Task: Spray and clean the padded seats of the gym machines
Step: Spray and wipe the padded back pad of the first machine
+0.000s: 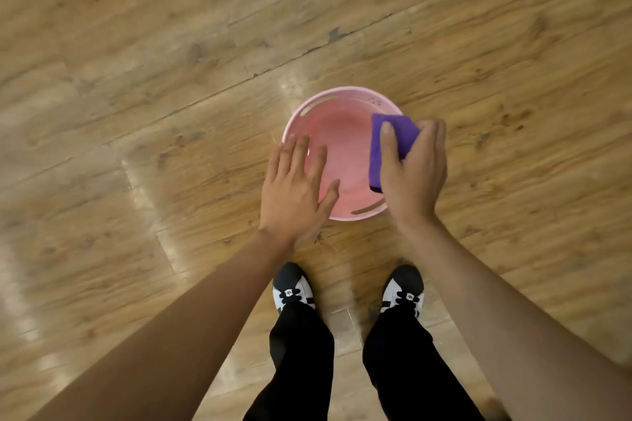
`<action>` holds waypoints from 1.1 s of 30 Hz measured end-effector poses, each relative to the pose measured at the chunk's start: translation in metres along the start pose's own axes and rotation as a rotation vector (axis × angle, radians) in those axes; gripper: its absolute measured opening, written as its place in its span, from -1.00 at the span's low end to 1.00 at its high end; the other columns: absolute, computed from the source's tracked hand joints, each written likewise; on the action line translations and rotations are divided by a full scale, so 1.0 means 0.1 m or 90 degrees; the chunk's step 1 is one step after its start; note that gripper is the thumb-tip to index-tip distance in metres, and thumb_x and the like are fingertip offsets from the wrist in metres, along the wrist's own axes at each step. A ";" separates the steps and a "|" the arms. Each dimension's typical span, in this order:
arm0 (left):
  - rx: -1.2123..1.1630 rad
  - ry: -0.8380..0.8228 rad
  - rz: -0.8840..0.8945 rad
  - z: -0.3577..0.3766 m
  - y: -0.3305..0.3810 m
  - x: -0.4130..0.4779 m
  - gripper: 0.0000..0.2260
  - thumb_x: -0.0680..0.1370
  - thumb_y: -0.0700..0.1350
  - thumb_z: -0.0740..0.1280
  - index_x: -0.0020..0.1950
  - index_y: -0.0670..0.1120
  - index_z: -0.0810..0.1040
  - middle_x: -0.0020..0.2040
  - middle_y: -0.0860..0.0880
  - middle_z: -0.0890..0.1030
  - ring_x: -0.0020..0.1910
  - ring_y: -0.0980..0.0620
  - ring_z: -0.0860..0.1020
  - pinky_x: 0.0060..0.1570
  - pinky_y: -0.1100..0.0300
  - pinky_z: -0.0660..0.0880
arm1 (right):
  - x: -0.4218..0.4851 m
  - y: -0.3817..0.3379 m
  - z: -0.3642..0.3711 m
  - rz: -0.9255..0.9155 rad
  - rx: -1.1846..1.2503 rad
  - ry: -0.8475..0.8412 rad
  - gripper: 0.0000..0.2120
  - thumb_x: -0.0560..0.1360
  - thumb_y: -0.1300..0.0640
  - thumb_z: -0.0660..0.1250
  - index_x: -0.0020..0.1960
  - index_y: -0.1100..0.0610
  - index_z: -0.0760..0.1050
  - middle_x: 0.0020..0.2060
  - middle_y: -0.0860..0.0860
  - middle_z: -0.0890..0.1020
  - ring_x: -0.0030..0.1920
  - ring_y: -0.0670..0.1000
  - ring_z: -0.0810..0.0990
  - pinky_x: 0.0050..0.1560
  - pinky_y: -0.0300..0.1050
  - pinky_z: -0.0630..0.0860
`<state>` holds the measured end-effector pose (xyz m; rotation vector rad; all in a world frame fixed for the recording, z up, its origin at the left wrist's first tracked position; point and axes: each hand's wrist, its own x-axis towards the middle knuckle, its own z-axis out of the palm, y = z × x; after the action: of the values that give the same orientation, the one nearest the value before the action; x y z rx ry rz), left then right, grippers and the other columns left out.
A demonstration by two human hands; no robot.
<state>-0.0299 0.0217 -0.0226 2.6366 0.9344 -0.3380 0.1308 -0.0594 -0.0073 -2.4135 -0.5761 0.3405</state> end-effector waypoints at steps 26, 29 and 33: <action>-0.089 -0.070 -0.146 -5.96 -1.43 -1.27 -0.42 0.66 0.26 -0.11 0.49 -0.01 0.38 0.36 -0.04 0.51 0.36 -0.10 0.45 0.36 0.01 0.36 | -0.16 -4.98 -2.50 0.138 -0.105 -0.176 -0.58 0.47 -0.42 0.24 -0.12 -0.06 0.39 -0.27 -0.10 0.55 -0.19 0.02 0.58 -0.18 -0.05 0.58; -0.090 -0.081 -0.173 -6.20 -1.96 -1.01 -0.54 0.71 0.18 -0.02 0.50 -0.01 0.38 0.37 -0.04 0.51 0.37 -0.10 0.44 0.37 0.01 0.34 | 0.08 -5.35 -2.27 0.161 -0.099 -0.203 -0.60 0.49 -0.40 0.25 -0.08 -0.05 0.42 -0.25 -0.08 0.54 -0.18 0.03 0.56 -0.21 -0.09 0.50; -0.140 -0.068 -0.195 -6.51 -2.75 -0.77 -0.55 0.72 0.15 -0.01 0.50 -0.01 0.38 0.36 -0.01 0.51 0.34 -0.05 0.46 0.33 0.04 0.39 | 0.43 -5.77 -2.01 0.208 -0.110 -0.255 -0.57 0.49 -0.37 0.27 -0.13 0.01 0.43 -0.20 0.01 0.57 -0.18 0.08 0.53 -0.18 -0.07 0.46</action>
<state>-0.1920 0.4243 0.5406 2.2565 1.2625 -0.4166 0.0593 0.2661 0.5063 -2.6224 -0.3869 0.9641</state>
